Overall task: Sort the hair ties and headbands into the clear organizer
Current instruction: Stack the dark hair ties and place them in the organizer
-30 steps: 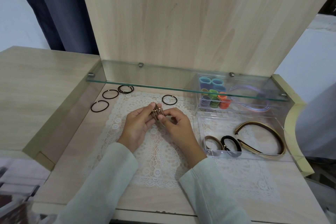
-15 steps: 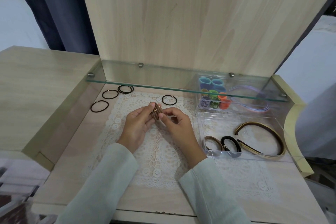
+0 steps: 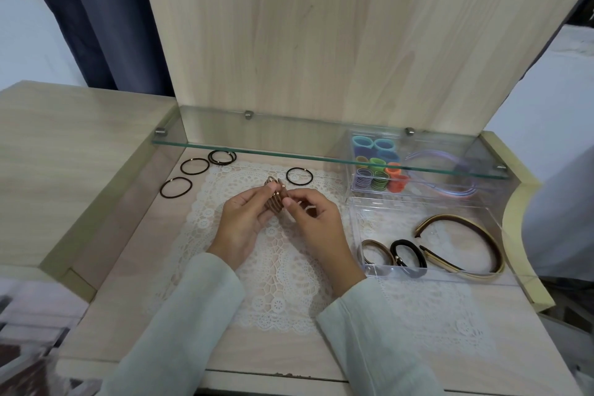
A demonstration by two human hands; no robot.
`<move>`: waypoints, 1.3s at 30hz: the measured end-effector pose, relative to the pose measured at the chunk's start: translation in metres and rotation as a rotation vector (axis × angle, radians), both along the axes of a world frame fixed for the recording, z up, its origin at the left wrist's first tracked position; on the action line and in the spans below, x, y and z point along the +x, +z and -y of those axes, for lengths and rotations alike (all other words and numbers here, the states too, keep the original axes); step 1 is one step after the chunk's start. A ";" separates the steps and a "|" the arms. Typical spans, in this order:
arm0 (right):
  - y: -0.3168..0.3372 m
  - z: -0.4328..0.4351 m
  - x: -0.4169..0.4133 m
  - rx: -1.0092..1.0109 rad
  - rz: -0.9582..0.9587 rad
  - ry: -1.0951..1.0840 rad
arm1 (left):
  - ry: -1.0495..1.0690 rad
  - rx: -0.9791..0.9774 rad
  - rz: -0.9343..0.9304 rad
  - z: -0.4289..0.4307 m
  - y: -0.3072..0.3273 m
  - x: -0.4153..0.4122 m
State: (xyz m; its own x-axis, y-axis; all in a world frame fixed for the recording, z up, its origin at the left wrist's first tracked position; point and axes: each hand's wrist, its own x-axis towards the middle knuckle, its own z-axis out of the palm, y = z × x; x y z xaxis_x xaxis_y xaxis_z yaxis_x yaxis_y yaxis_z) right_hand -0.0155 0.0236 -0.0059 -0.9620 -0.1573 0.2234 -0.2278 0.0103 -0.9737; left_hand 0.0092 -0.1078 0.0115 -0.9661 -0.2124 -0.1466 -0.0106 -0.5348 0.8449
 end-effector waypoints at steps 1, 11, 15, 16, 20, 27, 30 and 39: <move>0.001 -0.001 0.000 -0.032 0.000 -0.011 | -0.001 -0.005 -0.003 0.000 -0.001 0.000; -0.002 0.001 -0.001 -0.053 -0.065 -0.054 | -0.006 0.010 -0.002 0.002 -0.003 -0.001; -0.002 0.002 0.000 -0.060 -0.059 -0.043 | -0.016 0.012 -0.010 0.002 -0.003 -0.001; -0.003 0.002 0.000 -0.042 -0.066 -0.043 | -0.015 0.015 -0.010 0.002 -0.003 -0.001; -0.003 0.004 0.001 0.012 -0.103 -0.047 | -0.015 0.027 -0.013 0.001 -0.002 -0.001; -0.003 0.005 0.003 0.077 -0.139 -0.042 | -0.016 0.043 -0.014 0.001 -0.003 -0.002; -0.003 0.005 0.003 0.093 -0.155 -0.049 | -0.025 0.047 -0.012 0.002 -0.003 -0.002; -0.003 0.003 0.002 0.128 -0.166 -0.057 | -0.057 0.079 -0.010 0.003 -0.002 -0.003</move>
